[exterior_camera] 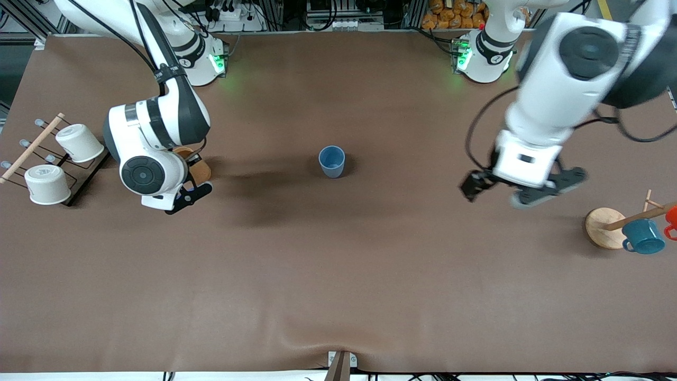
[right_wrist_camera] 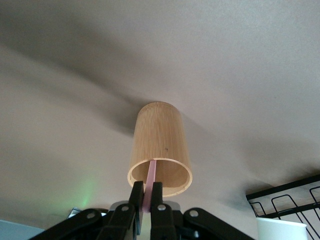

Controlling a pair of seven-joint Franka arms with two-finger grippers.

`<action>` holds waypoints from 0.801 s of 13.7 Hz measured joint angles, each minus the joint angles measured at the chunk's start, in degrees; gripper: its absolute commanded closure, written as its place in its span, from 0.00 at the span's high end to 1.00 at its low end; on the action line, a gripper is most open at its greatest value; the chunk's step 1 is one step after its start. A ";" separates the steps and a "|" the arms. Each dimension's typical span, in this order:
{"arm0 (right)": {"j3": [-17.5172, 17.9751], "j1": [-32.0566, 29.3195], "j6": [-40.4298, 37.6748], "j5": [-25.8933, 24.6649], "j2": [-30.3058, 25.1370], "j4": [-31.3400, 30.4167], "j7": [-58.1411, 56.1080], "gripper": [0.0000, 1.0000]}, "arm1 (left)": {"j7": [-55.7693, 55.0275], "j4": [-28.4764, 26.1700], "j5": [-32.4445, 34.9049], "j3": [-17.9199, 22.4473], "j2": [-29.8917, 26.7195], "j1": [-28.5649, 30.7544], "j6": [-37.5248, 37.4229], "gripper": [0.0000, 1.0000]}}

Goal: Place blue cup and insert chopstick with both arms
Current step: 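Raise the left gripper away while the right gripper grasps the pink chopstick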

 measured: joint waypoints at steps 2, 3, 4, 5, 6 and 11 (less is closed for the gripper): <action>0.02 0.00 -1.37 0.01 -0.22 0.61 -0.12 0.00 | 0.08 0.16 0.00 -0.11 -0.54 2.78 -0.57 1.00; 0.04 0.02 -2.16 0.01 -0.48 1.17 -0.52 0.00 | 0.75 0.35 0.00 -0.15 -0.86 3.97 -1.27 1.00; 0.07 0.03 -3.28 0.01 -0.85 2.08 -1.09 0.00 | 2.20 0.59 0.00 -0.17 -1.22 4.97 -2.19 1.00; 0.09 0.05 -4.63 0.01 -1.23 3.39 -1.65 0.00 | 3.84 0.76 0.00 -0.17 -1.70 5.85 -2.97 1.00; 0.10 0.06 -6.19 0.02 -1.54 5.00 -1.85 0.00 | 5.49 0.88 0.00 -0.19 -2.26 6.64 -3.81 1.00; 0.07 0.04 -11.91 0.02 -2.84 12.29 -2.00 0.00 | 16.52 1.21 -3.71 3.23 -6.74 8.53 -8.09 1.00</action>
